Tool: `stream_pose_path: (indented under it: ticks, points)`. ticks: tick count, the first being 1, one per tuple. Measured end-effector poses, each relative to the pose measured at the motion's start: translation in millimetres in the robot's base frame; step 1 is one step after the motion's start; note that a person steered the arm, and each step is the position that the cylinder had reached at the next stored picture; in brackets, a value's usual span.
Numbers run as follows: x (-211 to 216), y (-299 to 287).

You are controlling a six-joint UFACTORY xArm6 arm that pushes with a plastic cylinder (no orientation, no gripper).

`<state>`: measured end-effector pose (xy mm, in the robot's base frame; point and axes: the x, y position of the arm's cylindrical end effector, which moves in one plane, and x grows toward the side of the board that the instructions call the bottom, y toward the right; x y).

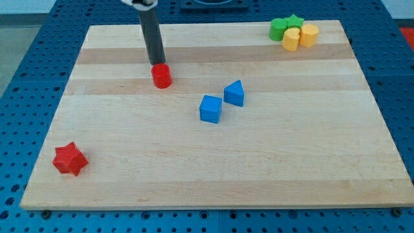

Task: Move the red circle towards the bottom left

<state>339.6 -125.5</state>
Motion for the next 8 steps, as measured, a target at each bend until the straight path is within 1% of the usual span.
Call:
stream_pose_path:
  ticks: [1, 2, 3, 4, 5, 6, 7, 8]
  points:
    - [58.8, -18.5]
    - [58.9, -19.9]
    - [17.1, 5.8]
    - [-11.9, 48.2]
    - [14.1, 65.8]
    - [73.1, 30.2]
    - [99.9, 12.0]
    - [67.2, 30.3]
